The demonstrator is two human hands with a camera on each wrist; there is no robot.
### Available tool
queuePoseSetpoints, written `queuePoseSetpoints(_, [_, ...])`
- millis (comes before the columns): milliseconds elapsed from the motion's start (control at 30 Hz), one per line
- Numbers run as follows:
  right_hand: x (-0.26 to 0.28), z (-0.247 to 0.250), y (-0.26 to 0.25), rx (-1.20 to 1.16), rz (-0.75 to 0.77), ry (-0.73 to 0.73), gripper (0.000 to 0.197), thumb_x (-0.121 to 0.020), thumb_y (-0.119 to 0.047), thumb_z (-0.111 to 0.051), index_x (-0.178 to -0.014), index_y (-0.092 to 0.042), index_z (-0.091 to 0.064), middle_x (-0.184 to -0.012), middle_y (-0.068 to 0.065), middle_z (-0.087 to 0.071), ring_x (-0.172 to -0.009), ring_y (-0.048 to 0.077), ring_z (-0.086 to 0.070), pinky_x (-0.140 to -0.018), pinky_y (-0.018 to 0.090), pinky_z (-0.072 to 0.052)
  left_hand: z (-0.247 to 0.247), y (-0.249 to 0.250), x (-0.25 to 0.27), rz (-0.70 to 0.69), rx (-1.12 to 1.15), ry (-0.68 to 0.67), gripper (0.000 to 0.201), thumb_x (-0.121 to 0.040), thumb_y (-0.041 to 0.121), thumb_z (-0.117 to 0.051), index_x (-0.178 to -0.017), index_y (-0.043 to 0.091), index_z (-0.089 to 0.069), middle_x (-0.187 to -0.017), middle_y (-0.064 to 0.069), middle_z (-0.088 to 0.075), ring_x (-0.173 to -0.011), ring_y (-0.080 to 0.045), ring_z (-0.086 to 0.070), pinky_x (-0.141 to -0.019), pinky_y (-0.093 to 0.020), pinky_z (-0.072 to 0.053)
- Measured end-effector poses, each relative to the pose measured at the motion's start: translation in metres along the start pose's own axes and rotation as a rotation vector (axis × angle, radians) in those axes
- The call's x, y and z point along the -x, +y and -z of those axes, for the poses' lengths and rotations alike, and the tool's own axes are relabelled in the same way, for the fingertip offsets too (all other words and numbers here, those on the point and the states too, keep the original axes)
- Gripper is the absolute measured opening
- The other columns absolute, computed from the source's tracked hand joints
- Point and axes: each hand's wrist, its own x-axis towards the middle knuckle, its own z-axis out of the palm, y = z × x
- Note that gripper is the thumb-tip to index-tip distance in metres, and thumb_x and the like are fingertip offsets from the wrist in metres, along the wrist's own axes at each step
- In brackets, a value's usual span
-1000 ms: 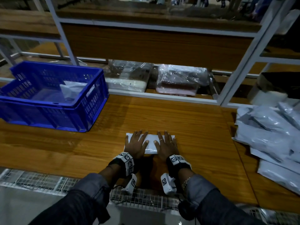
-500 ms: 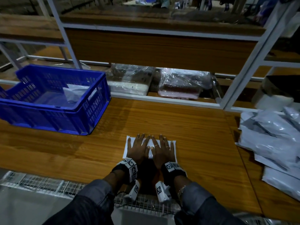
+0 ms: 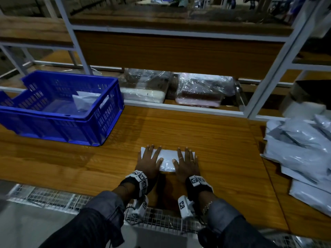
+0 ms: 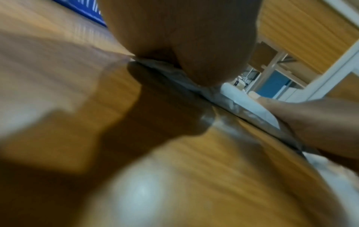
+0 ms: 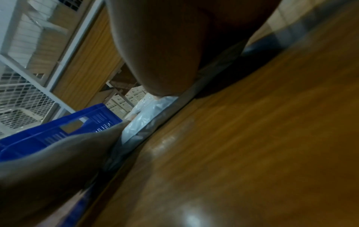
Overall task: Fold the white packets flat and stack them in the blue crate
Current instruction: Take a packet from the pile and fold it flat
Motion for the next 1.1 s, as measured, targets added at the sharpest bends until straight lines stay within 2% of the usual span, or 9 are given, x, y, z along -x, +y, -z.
queuePoseSetpoints(167, [-0.003,0.01,-0.014,0.072,0.083,-0.04,0.065,-0.108,-0.044,-0.021,-0.161,-0.016,0.004,-0.169,0.005,0.011,-0.155,0.022,0.011,-0.124,0.049,0.008,0.018,0.001,-0.007,-0.015,-0.049,-0.079,0.08,-0.091,0.063,0.004,-0.162,0.026,0.002,-0.169,-0.009,0.0,-0.156,-0.028,0.0,-0.121,-0.057,0.002])
queuePoseSetpoints(333, [-0.001,-0.004,-0.025,0.059,0.173,-0.029,0.06,-0.11,-0.04,-0.02,-0.161,-0.02,0.005,-0.168,-0.001,0.015,-0.155,0.019,0.009,-0.125,0.045,0.005,0.013,0.016,-0.005,-0.13,-0.001,-0.094,0.061,-0.11,0.036,-0.021,-0.161,0.014,0.003,-0.169,-0.003,0.01,-0.156,-0.024,0.009,-0.121,-0.053,0.007])
queuePoseSetpoints(500, [0.002,-0.012,-0.025,0.066,0.179,0.074,0.08,-0.089,-0.053,0.008,-0.162,-0.022,-0.005,-0.169,-0.001,0.001,-0.156,0.02,-0.003,-0.124,0.044,-0.001,-0.003,0.015,-0.009,-0.096,-0.039,-0.072,0.082,-0.088,0.052,0.004,-0.162,0.018,-0.007,-0.17,0.0,-0.004,-0.156,-0.023,0.0,-0.122,-0.053,0.004])
queuePoseSetpoints(633, [0.0,-0.012,-0.026,0.059,0.171,0.12,0.062,-0.102,-0.044,-0.024,-0.158,-0.017,-0.029,-0.166,0.003,-0.022,-0.15,0.022,-0.03,-0.121,0.049,-0.027,-0.003,0.016,-0.008,-0.103,-0.017,-0.07,0.075,-0.095,0.049,-0.004,-0.162,0.017,-0.01,-0.169,-0.001,-0.007,-0.156,-0.024,-0.002,-0.121,-0.055,0.002])
queuePoseSetpoints(667, [-0.003,-0.009,-0.023,0.035,0.184,0.114,0.059,-0.105,-0.042,-0.027,-0.158,-0.017,-0.028,-0.166,0.003,-0.02,-0.151,0.021,-0.028,-0.121,0.049,-0.027,0.0,0.015,-0.008,-0.112,-0.006,-0.082,0.07,-0.098,0.047,-0.008,-0.162,0.017,-0.007,-0.17,0.0,-0.003,-0.156,-0.023,0.001,-0.121,-0.054,0.003])
queuePoseSetpoints(733, [-0.005,0.002,-0.016,0.001,0.191,-0.052,0.062,-0.108,-0.044,-0.027,-0.162,-0.019,-0.008,-0.169,0.001,0.001,-0.156,0.018,-0.003,-0.126,0.044,-0.004,0.008,0.008,-0.008,-0.136,0.029,-0.109,0.064,-0.107,0.046,-0.015,-0.162,0.017,-0.001,-0.169,-0.002,0.005,-0.156,-0.023,0.006,-0.122,-0.052,0.006])
queuePoseSetpoints(800, [-0.005,0.01,-0.004,-0.01,0.197,-0.145,0.071,-0.106,-0.05,-0.03,-0.162,-0.02,0.002,-0.169,0.002,0.009,-0.155,0.018,0.007,-0.124,0.043,0.007,0.012,-0.004,-0.004,-0.147,0.078,-0.12,0.066,-0.108,0.048,-0.023,-0.162,0.018,-0.001,-0.169,-0.004,0.006,-0.156,-0.022,0.007,-0.122,-0.049,0.007])
queuePoseSetpoints(1000, [0.0,0.008,0.017,0.088,0.236,-0.198,0.095,-0.096,-0.065,-0.043,-0.16,-0.02,0.011,-0.168,0.002,0.015,-0.155,0.018,0.012,-0.121,0.05,0.01,0.008,-0.031,0.014,-0.216,0.149,-0.12,0.072,-0.104,0.059,-0.023,-0.162,0.024,0.002,-0.168,0.002,0.01,-0.151,-0.013,0.017,-0.124,-0.049,0.009])
queuePoseSetpoints(1100, [0.003,0.005,0.013,0.075,0.222,-0.157,0.093,-0.097,-0.063,-0.041,-0.16,-0.019,0.01,-0.168,0.003,0.014,-0.155,0.02,0.01,-0.122,0.05,0.01,-0.001,-0.026,0.015,-0.196,0.122,-0.05,0.094,-0.086,0.083,0.002,-0.161,0.026,0.003,-0.167,0.004,0.011,-0.152,-0.013,0.016,-0.123,-0.048,0.01])
